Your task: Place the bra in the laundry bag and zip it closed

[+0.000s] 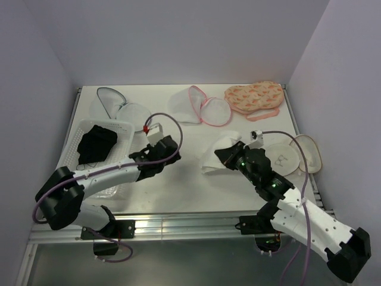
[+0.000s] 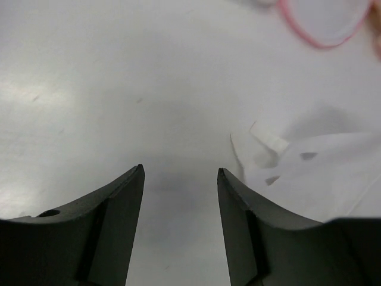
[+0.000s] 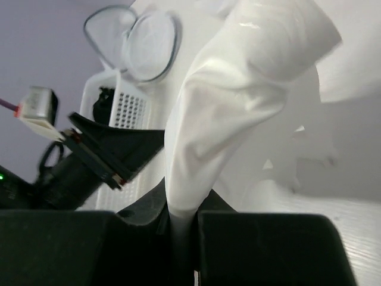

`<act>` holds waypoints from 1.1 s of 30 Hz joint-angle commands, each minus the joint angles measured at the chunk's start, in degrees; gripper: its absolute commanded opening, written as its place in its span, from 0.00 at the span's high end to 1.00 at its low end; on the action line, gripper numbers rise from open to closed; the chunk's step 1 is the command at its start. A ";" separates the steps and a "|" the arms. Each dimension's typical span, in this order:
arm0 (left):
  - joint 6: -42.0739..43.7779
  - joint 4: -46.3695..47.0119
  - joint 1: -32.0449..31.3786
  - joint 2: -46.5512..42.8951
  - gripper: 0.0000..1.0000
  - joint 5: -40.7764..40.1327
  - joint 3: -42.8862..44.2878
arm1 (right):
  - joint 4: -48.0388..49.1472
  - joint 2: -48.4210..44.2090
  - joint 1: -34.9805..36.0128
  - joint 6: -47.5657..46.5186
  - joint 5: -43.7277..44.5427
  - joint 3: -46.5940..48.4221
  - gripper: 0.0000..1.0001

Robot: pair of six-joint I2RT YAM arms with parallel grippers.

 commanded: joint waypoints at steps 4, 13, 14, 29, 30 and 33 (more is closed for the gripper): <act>7.35 2.65 0.93 11.83 0.41 -1.01 20.37 | -18.03 -6.84 -2.18 -6.29 14.77 10.05 1.00; 5.26 13.29 0.93 34.41 0.36 3.48 37.70 | -31.14 -13.44 -2.53 -10.68 25.86 23.43 1.00; 4.99 16.17 1.02 35.92 0.36 4.00 38.77 | -32.03 -13.62 -2.53 -11.12 26.48 24.48 1.00; -9.25 29.30 0.23 56.31 0.35 3.49 53.18 | -40.64 -18.28 -2.36 -14.11 26.92 34.07 1.00; -9.86 27.55 0.23 57.46 0.35 2.96 55.02 | -40.91 -18.45 -2.45 -14.29 26.84 34.07 1.00; -11.18 20.60 0.31 61.24 0.36 0.85 62.58 | -41.88 -19.16 -2.36 -14.64 27.19 33.81 1.00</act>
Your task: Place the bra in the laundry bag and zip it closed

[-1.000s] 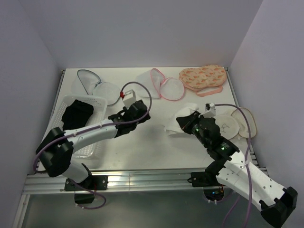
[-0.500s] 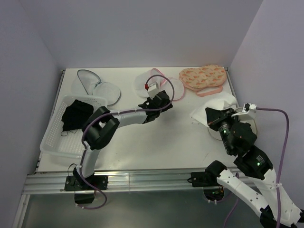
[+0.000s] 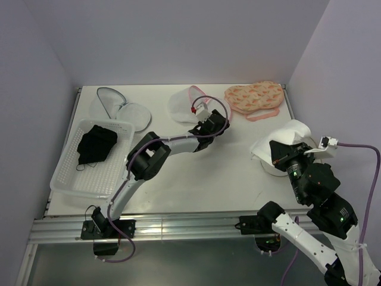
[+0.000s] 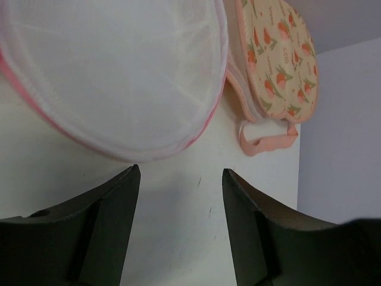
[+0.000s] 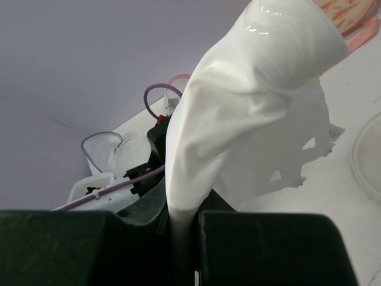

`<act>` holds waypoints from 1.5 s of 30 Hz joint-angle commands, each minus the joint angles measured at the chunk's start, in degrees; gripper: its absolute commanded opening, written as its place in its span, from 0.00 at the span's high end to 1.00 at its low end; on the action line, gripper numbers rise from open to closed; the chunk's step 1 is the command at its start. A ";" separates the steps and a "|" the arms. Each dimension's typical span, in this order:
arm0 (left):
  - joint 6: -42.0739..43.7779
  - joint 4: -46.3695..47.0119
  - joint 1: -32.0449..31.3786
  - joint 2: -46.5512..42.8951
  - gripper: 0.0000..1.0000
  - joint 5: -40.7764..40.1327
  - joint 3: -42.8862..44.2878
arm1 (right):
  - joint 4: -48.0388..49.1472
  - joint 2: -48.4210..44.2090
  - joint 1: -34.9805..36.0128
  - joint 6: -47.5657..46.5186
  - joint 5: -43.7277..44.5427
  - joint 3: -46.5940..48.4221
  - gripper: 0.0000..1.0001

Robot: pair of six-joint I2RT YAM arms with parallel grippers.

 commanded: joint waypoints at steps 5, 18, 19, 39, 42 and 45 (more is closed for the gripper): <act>-6.11 -10.48 0.18 4.69 0.39 -6.17 12.48 | -1.47 -0.63 -0.15 -2.05 0.78 2.22 1.00; -9.63 -9.19 1.50 3.82 0.42 -6.34 7.41 | -0.85 -1.59 -0.24 -2.23 -0.45 0.64 0.99; -8.93 -8.39 1.76 3.56 0.43 -6.34 7.40 | -0.85 -1.50 -0.24 -2.41 -0.45 0.56 0.99; -7.34 -12.51 2.73 -13.13 0.56 -6.61 -21.13 | -0.32 -2.82 -0.24 -1.97 -0.45 -1.55 0.98; -7.17 -12.42 2.73 -18.58 0.57 -6.43 -30.26 | 0.11 -2.73 -0.24 -1.79 -0.89 -2.17 0.98; -6.90 -13.04 2.65 -26.73 0.55 -8.26 -39.75 | 0.99 -2.47 -0.24 -1.35 -1.77 -3.04 0.98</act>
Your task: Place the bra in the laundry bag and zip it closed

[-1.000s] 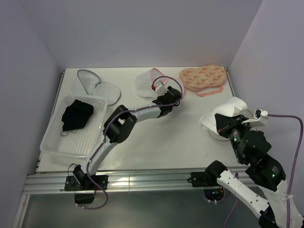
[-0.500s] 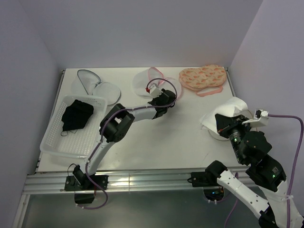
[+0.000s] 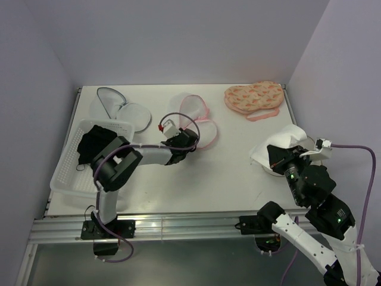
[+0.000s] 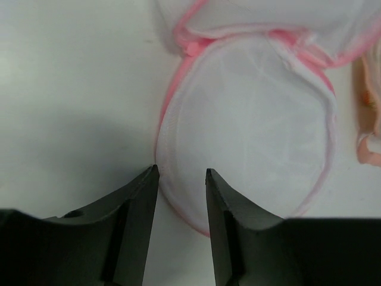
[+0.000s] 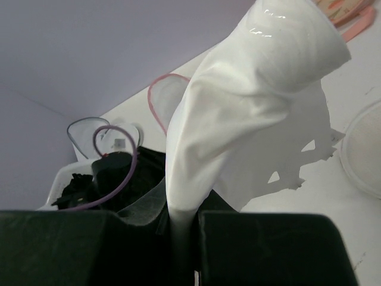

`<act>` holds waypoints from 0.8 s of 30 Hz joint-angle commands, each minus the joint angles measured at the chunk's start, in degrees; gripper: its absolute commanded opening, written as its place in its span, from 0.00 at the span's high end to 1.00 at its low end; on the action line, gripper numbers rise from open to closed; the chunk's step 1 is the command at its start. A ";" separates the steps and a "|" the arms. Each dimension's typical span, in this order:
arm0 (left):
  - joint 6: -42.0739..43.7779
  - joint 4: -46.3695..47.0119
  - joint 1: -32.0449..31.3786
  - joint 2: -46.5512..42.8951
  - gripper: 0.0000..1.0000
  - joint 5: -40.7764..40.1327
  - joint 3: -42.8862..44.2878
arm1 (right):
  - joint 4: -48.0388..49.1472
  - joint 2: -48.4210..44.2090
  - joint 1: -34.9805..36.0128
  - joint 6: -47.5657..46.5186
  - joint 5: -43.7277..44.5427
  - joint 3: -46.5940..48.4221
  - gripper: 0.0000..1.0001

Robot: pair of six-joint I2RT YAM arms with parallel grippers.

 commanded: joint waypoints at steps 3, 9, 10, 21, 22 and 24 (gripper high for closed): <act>1.84 -6.53 1.64 -12.91 0.53 -3.56 -17.69 | 4.19 -0.09 -0.13 0.53 -1.92 -1.79 0.98; 8.33 -8.38 7.96 -24.00 0.53 -3.39 -25.29 | 5.95 1.40 -0.22 0.97 -4.21 -3.10 0.98; 9.22 -8.55 8.59 -24.89 0.53 -3.13 -25.38 | 6.13 1.67 -0.22 0.88 -4.39 -3.02 0.98; 6.79 -18.56 4.82 -42.63 0.37 -2.51 -29.41 | 7.71 3.78 -0.22 0.88 -6.76 -3.02 0.98; 5.29 -20.57 4.38 -43.79 0.37 -2.25 -30.12 | 7.62 3.87 -0.22 0.88 -6.85 -2.93 0.98; 0.10 -22.78 1.83 -46.34 0.37 -2.51 -31.96 | 8.24 3.96 -0.22 0.88 -7.46 -3.10 0.98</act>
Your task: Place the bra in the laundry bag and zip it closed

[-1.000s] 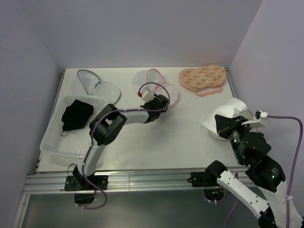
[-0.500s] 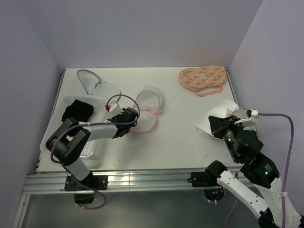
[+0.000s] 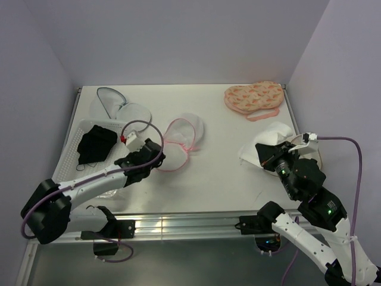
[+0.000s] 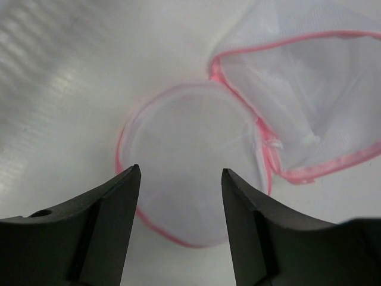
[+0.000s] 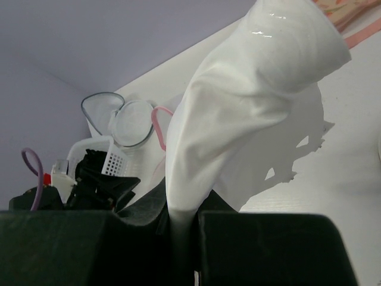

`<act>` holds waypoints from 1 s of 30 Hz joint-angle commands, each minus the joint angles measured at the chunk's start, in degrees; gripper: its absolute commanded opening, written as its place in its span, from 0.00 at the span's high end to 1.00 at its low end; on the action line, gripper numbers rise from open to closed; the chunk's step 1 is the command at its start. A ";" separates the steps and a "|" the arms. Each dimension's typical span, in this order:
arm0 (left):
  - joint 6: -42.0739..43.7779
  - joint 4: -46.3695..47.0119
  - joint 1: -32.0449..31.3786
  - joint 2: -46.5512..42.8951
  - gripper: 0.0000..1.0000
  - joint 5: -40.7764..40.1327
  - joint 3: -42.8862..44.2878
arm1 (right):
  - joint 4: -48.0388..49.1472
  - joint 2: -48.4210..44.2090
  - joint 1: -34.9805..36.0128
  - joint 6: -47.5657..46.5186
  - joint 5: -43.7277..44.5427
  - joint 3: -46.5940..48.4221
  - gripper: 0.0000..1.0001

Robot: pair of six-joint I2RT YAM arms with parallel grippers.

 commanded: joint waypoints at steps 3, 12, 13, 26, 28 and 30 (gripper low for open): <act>-15.63 -10.43 -7.87 -3.53 0.35 -1.35 -3.80 | 4.83 0.96 -0.22 0.36 -1.72 -0.96 0.98; -37.71 -8.63 -16.41 -1.60 0.27 -2.15 -9.16 | 7.21 2.02 -0.13 0.97 -5.76 -2.37 0.99; -38.32 -7.21 -16.41 -1.25 0.26 -2.32 -9.95 | 7.12 1.93 -0.22 1.06 -5.77 -2.55 0.99; -40.70 6.78 -16.33 4.28 0.27 -5.57 -11.54 | 5.97 0.35 -0.22 0.44 -6.03 -2.99 0.99; -42.36 7.74 -16.33 4.64 0.27 -6.18 -12.32 | 6.15 0.26 -0.22 0.62 -6.29 -3.34 0.99; -43.77 8.80 -16.24 5.69 0.28 -6.63 -12.59 | 6.33 0.35 -0.22 0.62 -6.65 -3.51 0.99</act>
